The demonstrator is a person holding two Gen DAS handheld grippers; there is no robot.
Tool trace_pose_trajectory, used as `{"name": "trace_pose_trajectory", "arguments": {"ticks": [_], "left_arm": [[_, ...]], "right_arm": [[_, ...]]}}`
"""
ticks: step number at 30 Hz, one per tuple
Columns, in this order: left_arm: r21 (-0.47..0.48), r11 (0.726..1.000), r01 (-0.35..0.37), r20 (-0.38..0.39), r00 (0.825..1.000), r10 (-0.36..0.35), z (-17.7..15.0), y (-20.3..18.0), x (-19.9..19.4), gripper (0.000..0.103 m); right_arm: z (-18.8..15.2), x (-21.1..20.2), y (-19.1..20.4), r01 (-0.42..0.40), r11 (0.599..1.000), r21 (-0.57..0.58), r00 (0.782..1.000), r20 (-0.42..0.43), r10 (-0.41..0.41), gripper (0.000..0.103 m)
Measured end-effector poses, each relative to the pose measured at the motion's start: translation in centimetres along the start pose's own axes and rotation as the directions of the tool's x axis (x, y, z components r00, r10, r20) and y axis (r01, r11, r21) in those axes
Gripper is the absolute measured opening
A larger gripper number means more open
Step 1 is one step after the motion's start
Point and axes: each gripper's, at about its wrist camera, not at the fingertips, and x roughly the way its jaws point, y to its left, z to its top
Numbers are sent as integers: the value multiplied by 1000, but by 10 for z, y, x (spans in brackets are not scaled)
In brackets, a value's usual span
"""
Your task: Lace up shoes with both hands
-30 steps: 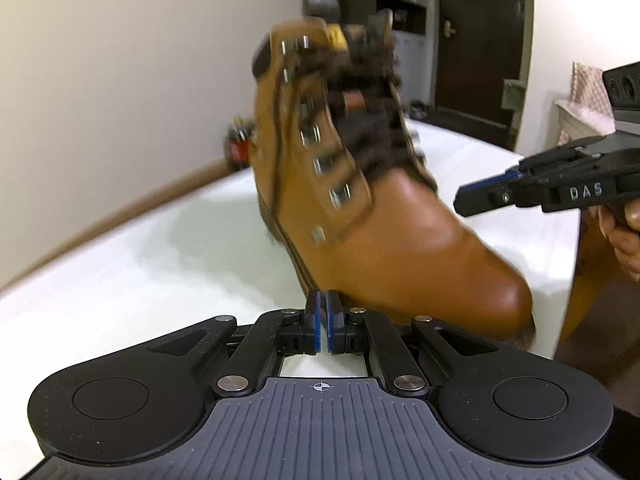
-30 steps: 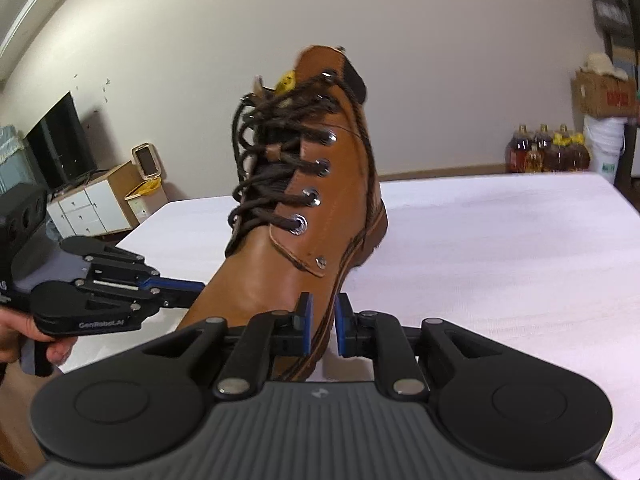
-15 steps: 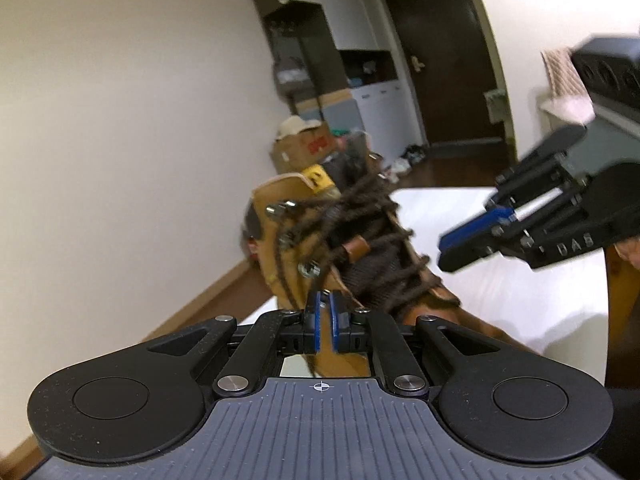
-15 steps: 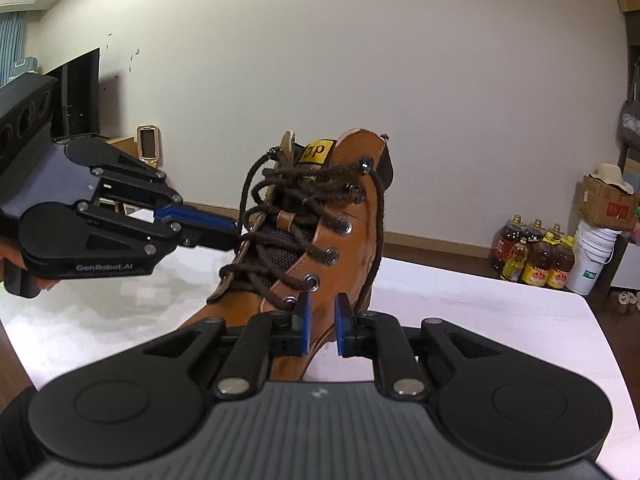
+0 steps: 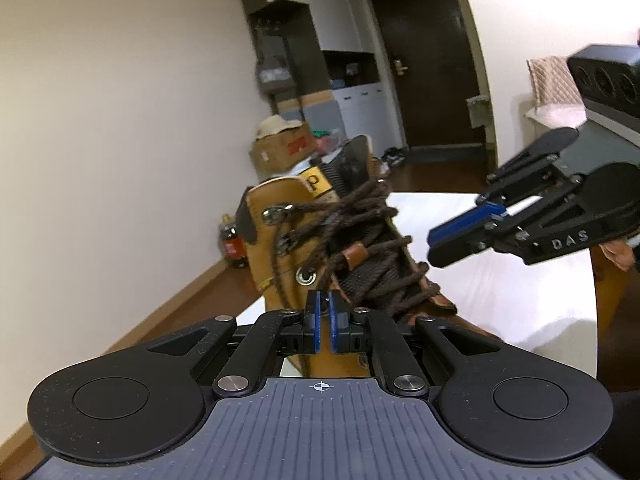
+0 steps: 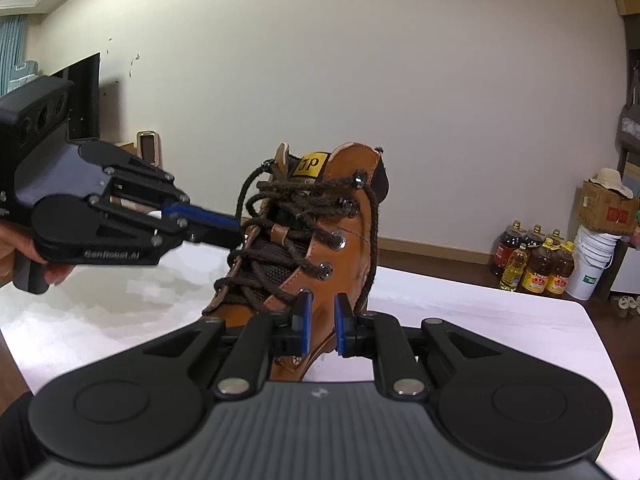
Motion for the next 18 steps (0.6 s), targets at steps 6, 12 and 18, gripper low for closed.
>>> {"name": "trace_pose_trajectory", "arguments": {"ticks": [6, 12, 18], "left_arm": [[26, 1000, 4, 3, 1000, -4, -3, -4, -6, 4], [32, 999, -7, 9, 1000, 7, -8, -4, -17, 7], [27, 1000, -13, 14, 1000, 12, -11, -7, -20, 7]], "right_arm": [[3, 0, 3, 12, 1000, -20, 1000, 14, -11, 14], [9, 1, 5, 30, 999, -30, 999, 44, -29, 14], [13, 4, 33, 134, 950, -281, 988, 108, -108, 14]]}}
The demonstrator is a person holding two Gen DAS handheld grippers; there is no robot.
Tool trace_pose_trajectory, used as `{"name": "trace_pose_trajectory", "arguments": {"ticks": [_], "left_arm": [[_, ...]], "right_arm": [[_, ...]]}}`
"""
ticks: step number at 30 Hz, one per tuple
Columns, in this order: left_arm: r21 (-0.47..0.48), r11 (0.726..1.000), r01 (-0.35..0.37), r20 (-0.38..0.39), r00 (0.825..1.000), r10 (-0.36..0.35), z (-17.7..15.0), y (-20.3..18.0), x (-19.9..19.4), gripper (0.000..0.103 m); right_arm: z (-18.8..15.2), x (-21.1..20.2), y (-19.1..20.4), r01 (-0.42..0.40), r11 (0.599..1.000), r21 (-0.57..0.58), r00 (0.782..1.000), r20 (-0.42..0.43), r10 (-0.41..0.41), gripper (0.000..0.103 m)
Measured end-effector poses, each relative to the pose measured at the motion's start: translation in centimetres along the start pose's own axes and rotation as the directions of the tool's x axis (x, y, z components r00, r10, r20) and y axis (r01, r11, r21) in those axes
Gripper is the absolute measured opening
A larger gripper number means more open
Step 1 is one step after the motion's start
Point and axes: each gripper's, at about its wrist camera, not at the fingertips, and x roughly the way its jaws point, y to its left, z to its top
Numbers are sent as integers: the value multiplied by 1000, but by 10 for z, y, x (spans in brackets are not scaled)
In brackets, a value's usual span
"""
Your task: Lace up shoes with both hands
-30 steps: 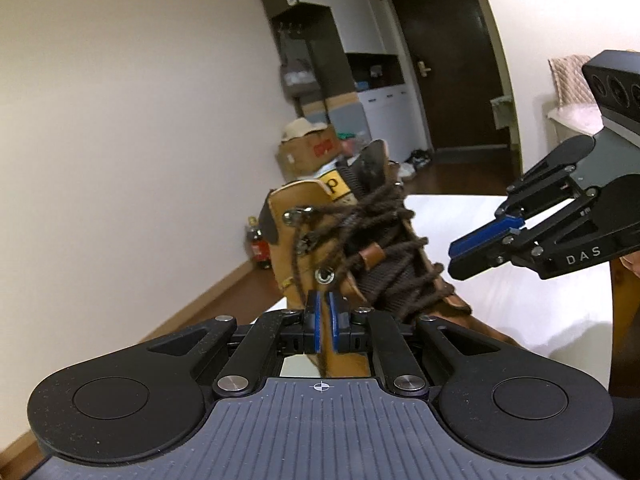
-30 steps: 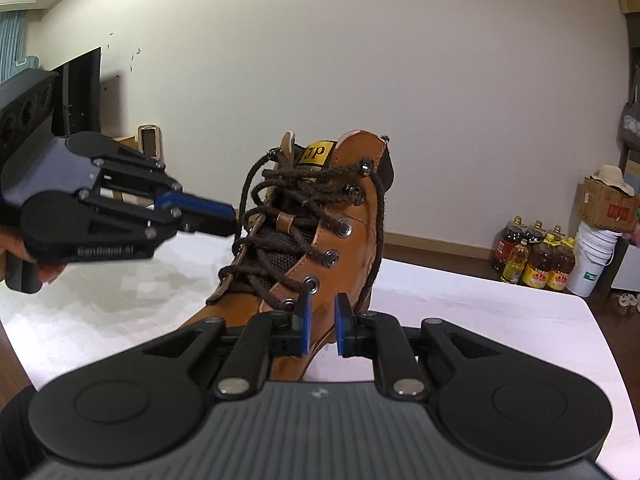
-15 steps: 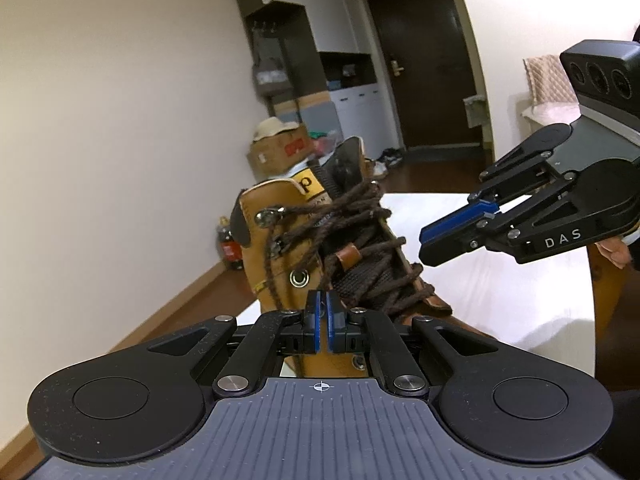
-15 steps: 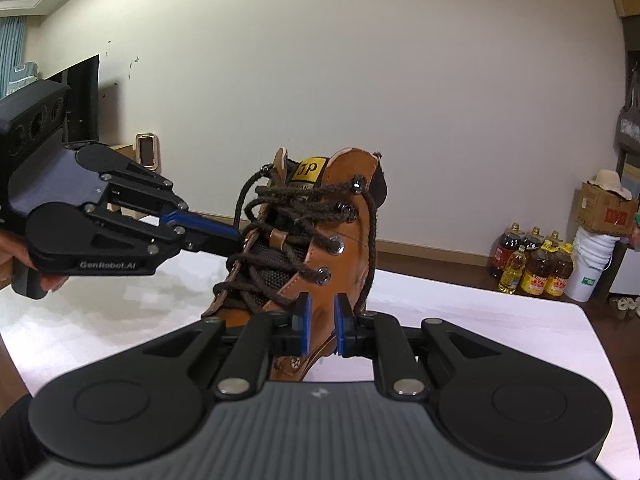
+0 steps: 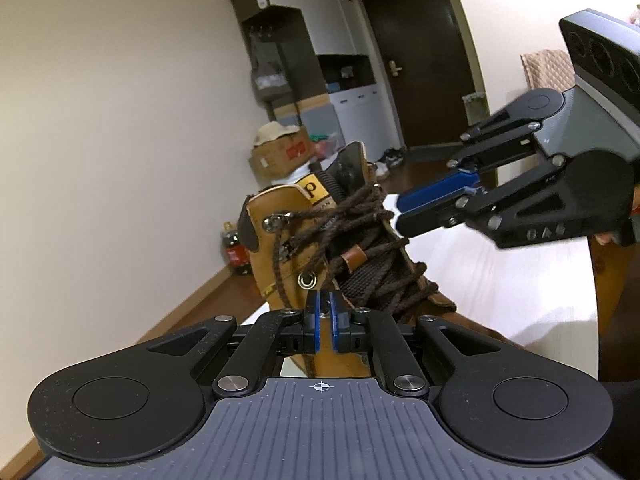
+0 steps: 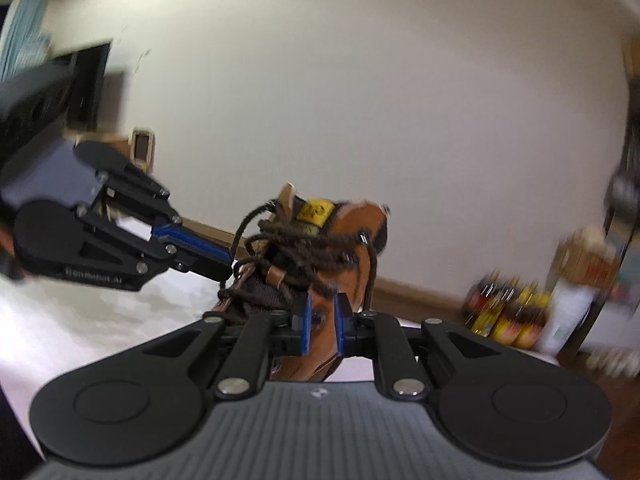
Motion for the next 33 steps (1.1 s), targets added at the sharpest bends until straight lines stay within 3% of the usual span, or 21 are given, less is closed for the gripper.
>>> {"name": "trace_pose_trajectory", "arguments": {"ticks": [3, 10, 14, 18, 21, 23, 27, 33], "left_arm": [[-2, 1000, 4, 2, 1000, -4, -1, -2, -1, 7], [6, 998, 56, 2, 998, -56, -6, -8, -9, 7], [3, 998, 61, -20, 998, -60, -10, -14, -6, 7], [-3, 998, 61, -28, 998, -61, -14, -15, -3, 7], [-4, 998, 62, -30, 998, -62, -16, -15, -3, 7], [-3, 998, 62, -31, 998, -62, -16, -16, -3, 7], [-14, 998, 63, -22, 998, -63, -17, -11, -11, 7], [-13, 1000, 1, 32, 999, 0, 0, -2, -13, 7]], "right_arm": [[2, 6, 11, 26, 991, -130, 1000, 4, -26, 14], [4, 11, 16, 15, 965, -263, 1000, -1, -16, 14], [6, 11, 10, -26, 972, -234, 1000, -15, 23, 2], [10, 6, 13, -31, 974, -225, 999, -1, 32, 1], [13, 0, 29, -47, 958, -282, 998, 20, 55, 1], [13, -1, 20, -55, 970, -238, 998, 18, 61, 1], [10, -5, 21, -25, 969, -246, 998, 43, 37, 3], [6, -10, 17, -7, 981, -195, 999, 50, 17, 6]]}}
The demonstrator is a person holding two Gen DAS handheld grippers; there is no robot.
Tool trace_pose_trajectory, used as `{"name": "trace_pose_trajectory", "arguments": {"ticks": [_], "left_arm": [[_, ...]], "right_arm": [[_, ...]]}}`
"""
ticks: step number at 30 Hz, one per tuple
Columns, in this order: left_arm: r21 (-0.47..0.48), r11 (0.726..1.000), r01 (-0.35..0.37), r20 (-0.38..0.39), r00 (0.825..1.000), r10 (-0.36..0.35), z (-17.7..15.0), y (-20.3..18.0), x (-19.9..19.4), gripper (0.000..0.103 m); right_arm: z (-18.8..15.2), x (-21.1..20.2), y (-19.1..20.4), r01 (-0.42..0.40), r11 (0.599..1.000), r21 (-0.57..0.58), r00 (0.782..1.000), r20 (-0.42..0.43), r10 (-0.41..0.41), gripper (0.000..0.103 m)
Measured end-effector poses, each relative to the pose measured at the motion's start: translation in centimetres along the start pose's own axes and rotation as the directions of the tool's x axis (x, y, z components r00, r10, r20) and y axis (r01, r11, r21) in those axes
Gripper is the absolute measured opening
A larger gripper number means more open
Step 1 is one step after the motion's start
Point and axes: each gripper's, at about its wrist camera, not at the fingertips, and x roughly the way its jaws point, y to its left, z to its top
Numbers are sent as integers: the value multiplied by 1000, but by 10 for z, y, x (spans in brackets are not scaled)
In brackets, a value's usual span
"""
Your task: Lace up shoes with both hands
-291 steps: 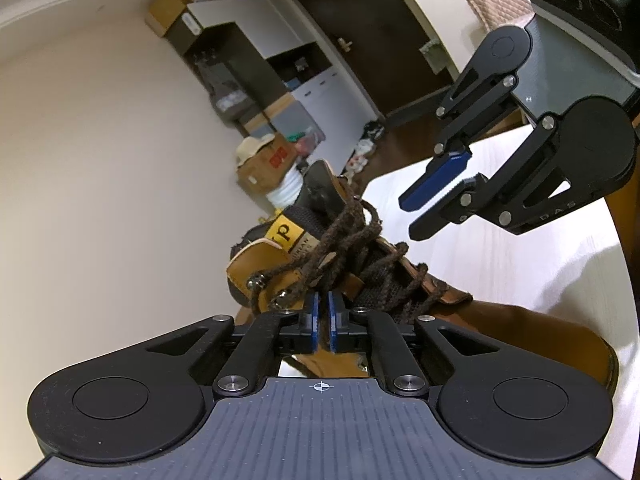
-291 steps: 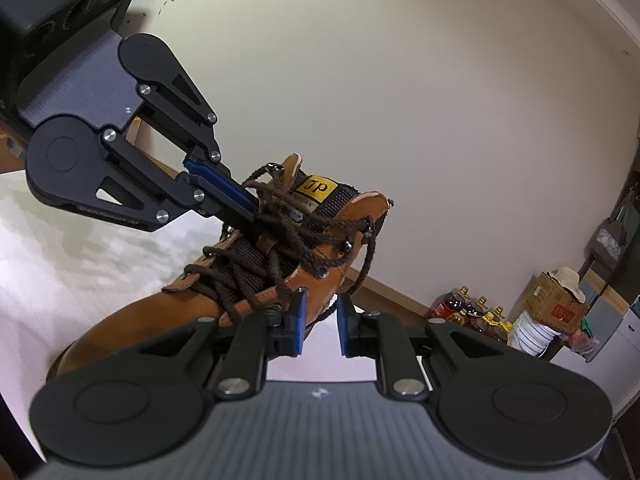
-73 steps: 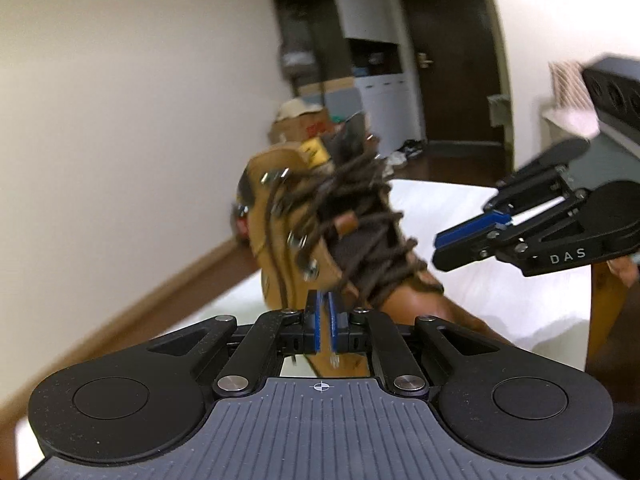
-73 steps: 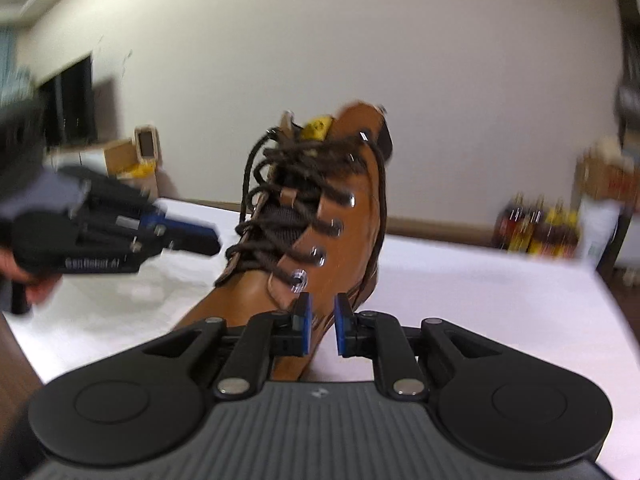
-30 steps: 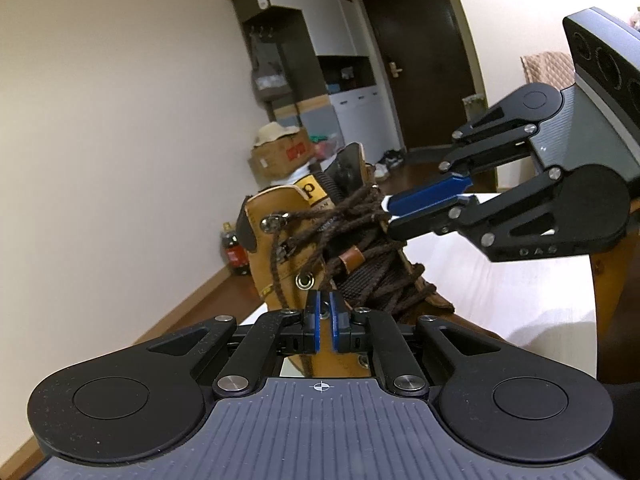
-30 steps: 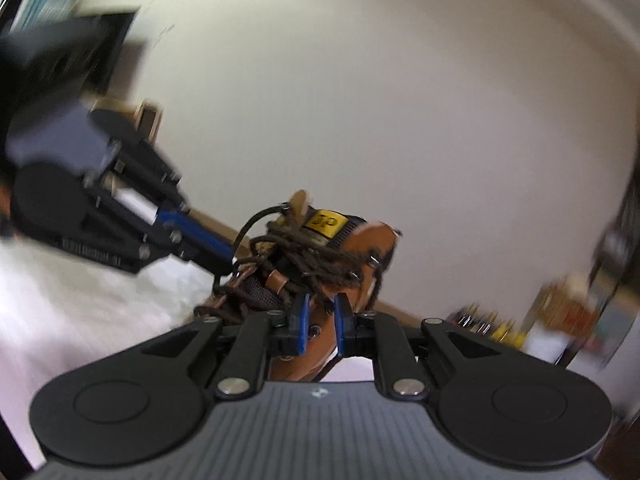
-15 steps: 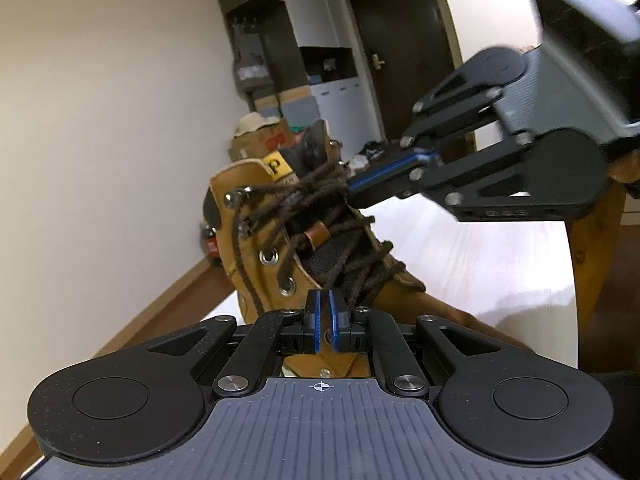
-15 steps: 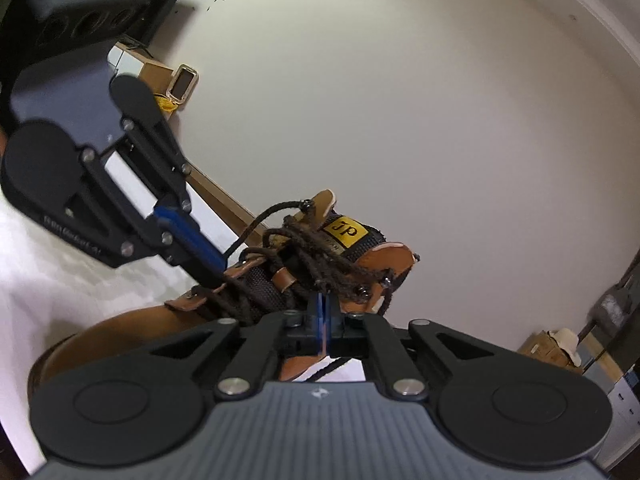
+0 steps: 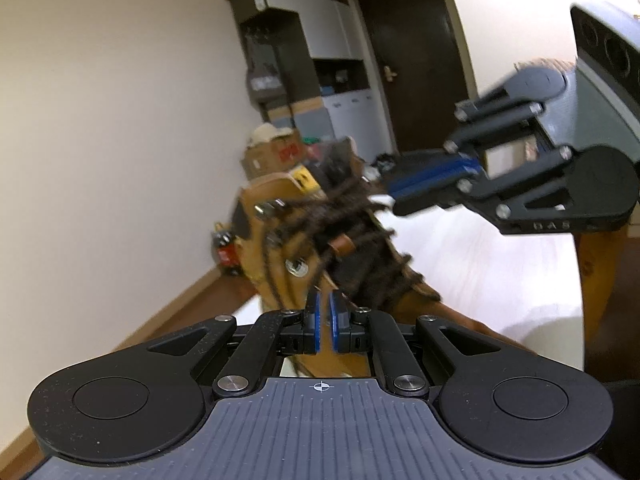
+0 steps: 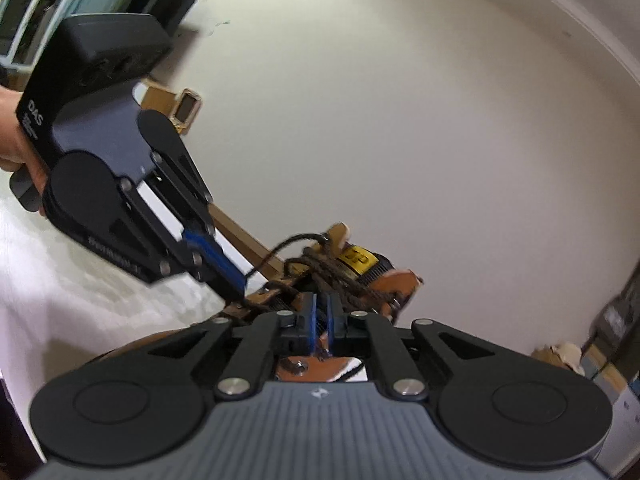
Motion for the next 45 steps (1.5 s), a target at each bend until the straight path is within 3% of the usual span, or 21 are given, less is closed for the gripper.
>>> {"name": "trace_pose_trajectory", "arguments": {"ticks": [15, 17, 20, 24, 30, 40, 43, 45], "left_arm": [[97, 995, -24, 14, 1000, 23, 23, 0, 23, 12], [117, 993, -26, 4, 1000, 25, 24, -2, 26, 4], [101, 995, 7, 16, 1000, -8, 27, -4, 24, 2], [72, 997, 28, 57, 998, -32, 29, -5, 18, 2], [43, 999, -3, 37, 999, 2, 21, 7, 24, 2], [126, 992, 18, 19, 1000, -20, 25, -12, 23, 2], [138, 990, 14, 11, 1000, -16, 25, -13, 23, 3], [157, 988, 8, 7, 1000, -9, 25, -15, 22, 3]], "right_arm": [[-25, 11, -15, 33, 993, 110, 997, -67, -26, 8], [-26, 11, -15, 33, 993, 115, 997, -69, -25, 8], [-28, 10, -15, 36, 993, 114, 997, -74, -27, 8], [-30, 8, -17, 40, 990, 135, 997, -72, -30, 8], [-31, 11, -19, 26, 985, 171, 997, -71, -14, 8], [-16, 13, -17, 18, 990, 136, 1000, -19, -15, 12], [-14, 17, -28, -43, 969, 245, 999, -14, 48, 12], [-13, 20, -32, -40, 958, 282, 999, -19, 48, 12]]}}
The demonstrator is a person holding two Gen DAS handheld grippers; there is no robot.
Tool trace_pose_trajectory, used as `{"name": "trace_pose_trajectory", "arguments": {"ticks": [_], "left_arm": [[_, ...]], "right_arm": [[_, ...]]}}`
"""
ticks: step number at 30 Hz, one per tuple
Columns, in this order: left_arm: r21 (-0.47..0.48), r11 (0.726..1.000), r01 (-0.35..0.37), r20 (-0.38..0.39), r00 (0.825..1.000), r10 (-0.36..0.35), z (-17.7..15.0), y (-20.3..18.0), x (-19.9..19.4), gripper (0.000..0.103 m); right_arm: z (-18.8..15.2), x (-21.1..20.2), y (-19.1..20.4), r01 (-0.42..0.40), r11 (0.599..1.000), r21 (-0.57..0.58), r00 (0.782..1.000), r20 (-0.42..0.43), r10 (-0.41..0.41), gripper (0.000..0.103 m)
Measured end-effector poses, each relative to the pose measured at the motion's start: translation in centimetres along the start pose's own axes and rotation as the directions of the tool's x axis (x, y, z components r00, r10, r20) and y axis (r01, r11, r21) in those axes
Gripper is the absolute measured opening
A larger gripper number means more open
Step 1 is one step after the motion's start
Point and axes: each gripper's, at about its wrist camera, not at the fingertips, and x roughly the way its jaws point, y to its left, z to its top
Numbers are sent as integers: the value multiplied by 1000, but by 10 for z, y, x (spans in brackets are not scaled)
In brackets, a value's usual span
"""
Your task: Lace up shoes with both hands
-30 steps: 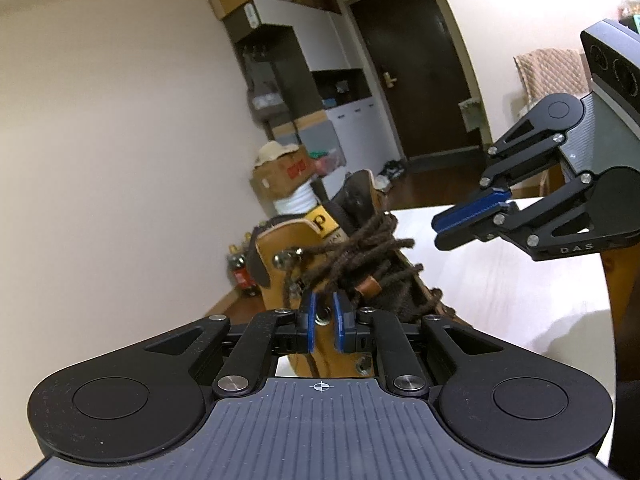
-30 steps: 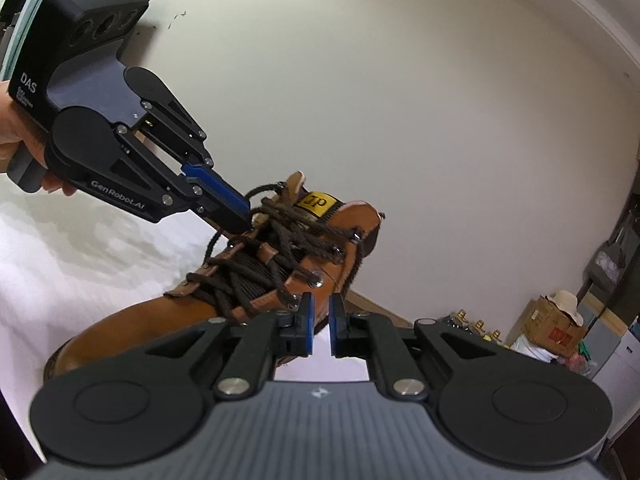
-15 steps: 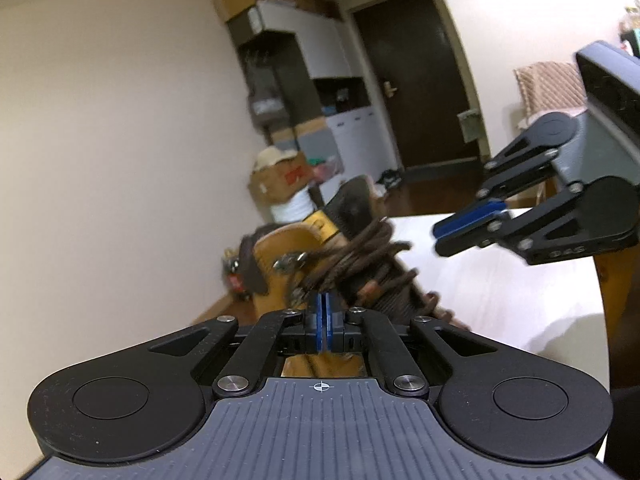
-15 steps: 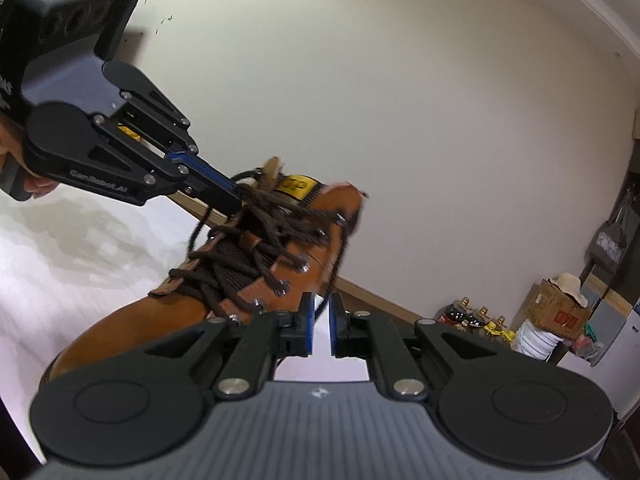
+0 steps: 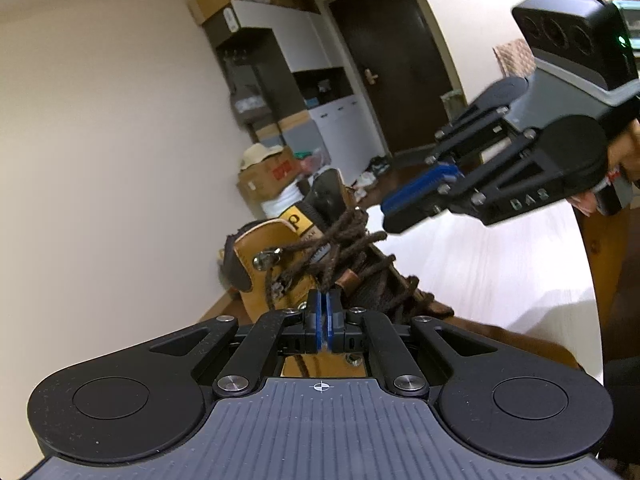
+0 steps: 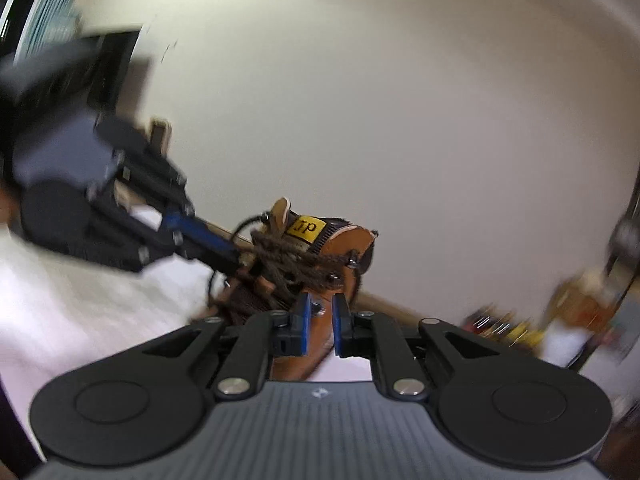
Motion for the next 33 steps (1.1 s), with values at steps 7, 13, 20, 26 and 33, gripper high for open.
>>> {"name": "trace_pose_trajectory", "arguments": {"ticks": [7, 13, 20, 26, 33], "left_arm": [[14, 1000, -27, 23, 999, 27, -1, 6, -9, 7], [29, 998, -52, 36, 998, 51, 2, 14, -11, 7], [48, 998, -31, 24, 999, 30, 0, 14, -5, 7], [60, 998, -33, 9, 999, 32, -4, 12, -1, 7], [74, 996, -41, 19, 999, 40, -3, 9, 0, 7]], "right_arm": [[-3, 2, 23, 84, 974, -212, 996, 29, -80, 12], [-6, 10, 41, 131, 907, -401, 991, 36, -127, 12], [-22, 20, 68, 235, 734, -637, 970, 105, -219, 14], [-35, 22, 79, 274, 614, -741, 957, 147, -250, 14], [-36, 20, 74, 277, 615, -738, 958, 166, -232, 3]]}}
